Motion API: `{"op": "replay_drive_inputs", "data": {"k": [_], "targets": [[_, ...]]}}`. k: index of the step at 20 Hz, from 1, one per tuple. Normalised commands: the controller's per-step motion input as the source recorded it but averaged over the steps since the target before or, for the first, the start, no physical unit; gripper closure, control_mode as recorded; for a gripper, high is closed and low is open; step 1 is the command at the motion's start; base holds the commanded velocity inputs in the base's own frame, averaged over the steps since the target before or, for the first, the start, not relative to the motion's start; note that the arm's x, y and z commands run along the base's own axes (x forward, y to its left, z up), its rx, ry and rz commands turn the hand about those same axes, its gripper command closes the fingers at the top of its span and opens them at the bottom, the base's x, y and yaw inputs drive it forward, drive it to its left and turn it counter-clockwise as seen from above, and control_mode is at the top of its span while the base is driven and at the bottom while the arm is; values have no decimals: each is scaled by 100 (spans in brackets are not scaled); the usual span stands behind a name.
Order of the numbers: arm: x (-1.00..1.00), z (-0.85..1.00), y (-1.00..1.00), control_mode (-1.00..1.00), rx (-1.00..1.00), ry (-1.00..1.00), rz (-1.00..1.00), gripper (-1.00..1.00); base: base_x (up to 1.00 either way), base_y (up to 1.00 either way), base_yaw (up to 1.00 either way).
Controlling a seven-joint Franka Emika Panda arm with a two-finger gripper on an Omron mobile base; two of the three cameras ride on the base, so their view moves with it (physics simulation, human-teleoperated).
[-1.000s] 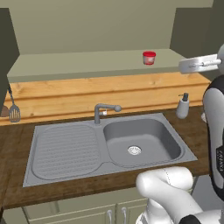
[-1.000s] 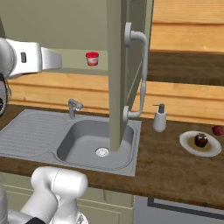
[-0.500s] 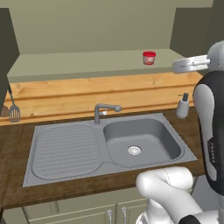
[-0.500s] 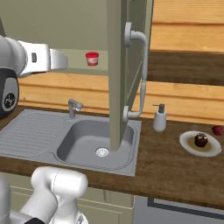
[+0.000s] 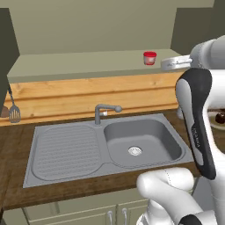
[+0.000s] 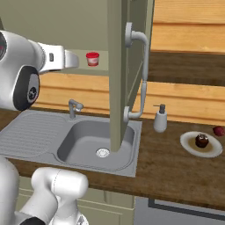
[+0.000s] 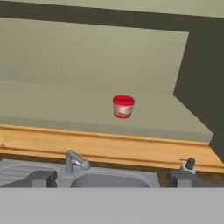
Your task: From the different types of pastries on the counter, select a croissant and place it on the cutting board. Then retrieve a jar of jam from the cabinet and place it alongside the croissant on the cutting board.
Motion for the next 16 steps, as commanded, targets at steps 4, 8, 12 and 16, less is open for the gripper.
{"op": "replay_drive_inputs", "data": {"k": [4,8,12,16], "targets": [[64,-11,0,-100,1,0,0,-100,0,0,0],[73,0,-3,-100,2,0,0,-100,0,0,0],[61,-2,-17,-100,3,0,0,-100,0,0,0],[44,-6,-18,-100,3,0,0,-100,0,0,0]]}}
